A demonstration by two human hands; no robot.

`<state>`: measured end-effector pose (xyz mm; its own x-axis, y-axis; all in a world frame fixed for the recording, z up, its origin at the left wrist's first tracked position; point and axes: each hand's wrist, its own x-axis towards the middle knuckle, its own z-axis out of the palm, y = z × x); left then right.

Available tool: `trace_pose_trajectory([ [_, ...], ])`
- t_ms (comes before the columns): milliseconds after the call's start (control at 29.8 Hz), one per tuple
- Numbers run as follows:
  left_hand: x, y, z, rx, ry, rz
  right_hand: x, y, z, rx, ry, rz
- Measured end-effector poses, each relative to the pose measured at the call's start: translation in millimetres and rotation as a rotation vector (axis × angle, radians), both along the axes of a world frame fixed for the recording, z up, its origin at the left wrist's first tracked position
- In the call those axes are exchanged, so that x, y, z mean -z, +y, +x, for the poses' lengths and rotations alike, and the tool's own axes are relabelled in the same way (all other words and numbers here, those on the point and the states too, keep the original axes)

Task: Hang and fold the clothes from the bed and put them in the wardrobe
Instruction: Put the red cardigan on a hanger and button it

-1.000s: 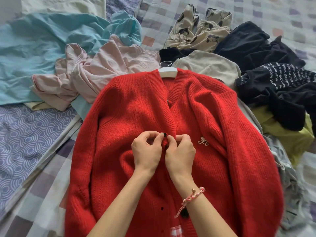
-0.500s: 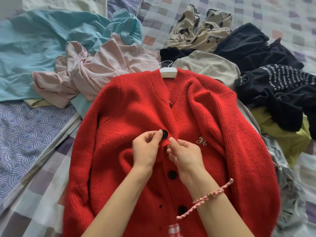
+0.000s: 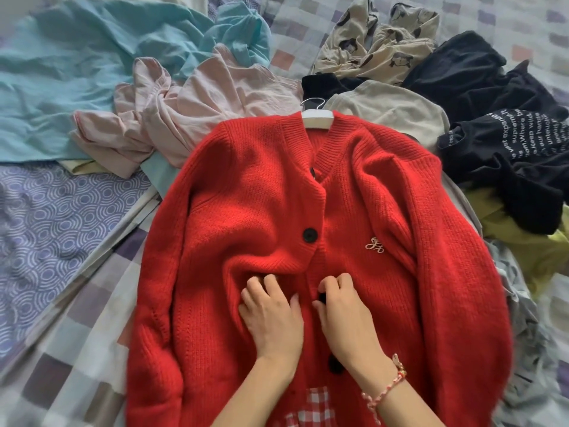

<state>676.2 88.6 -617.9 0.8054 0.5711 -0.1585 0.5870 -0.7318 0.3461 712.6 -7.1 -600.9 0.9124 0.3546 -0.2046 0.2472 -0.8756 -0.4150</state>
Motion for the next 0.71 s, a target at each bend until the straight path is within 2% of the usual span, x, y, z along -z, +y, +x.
trace_pose_trajectory([
  [67,1.6,2.5,3.2,-0.003,0.025,0.042,2.4,1.0,3.2,-0.032,-0.043,-0.061],
  [168,4.3,9.1,0.9,0.008,-0.037,0.033,-0.8,1.6,1.1,-0.09,-0.047,-0.126],
  [269,2.3,13.9,-11.1,0.005,-0.101,-0.108,-2.2,-5.8,-0.5,-0.059,0.039,-0.07],
  [336,-8.4,14.5,-20.2,-0.008,-0.059,-0.299,-2.9,-14.5,1.6,-0.018,0.195,0.057],
  [470,-24.3,1.2,-48.3,-0.012,-0.038,-0.616,-9.7,-20.1,1.2,0.221,0.324,0.37],
  [604,-27.9,-13.2,-56.0,-0.124,-0.056,-0.658,-18.1,-24.9,-4.6,0.374,0.508,0.541],
  [705,-26.9,-17.8,-51.3,-0.116,-0.049,-0.663,-19.9,-28.1,-8.0,0.404,0.522,0.581],
])
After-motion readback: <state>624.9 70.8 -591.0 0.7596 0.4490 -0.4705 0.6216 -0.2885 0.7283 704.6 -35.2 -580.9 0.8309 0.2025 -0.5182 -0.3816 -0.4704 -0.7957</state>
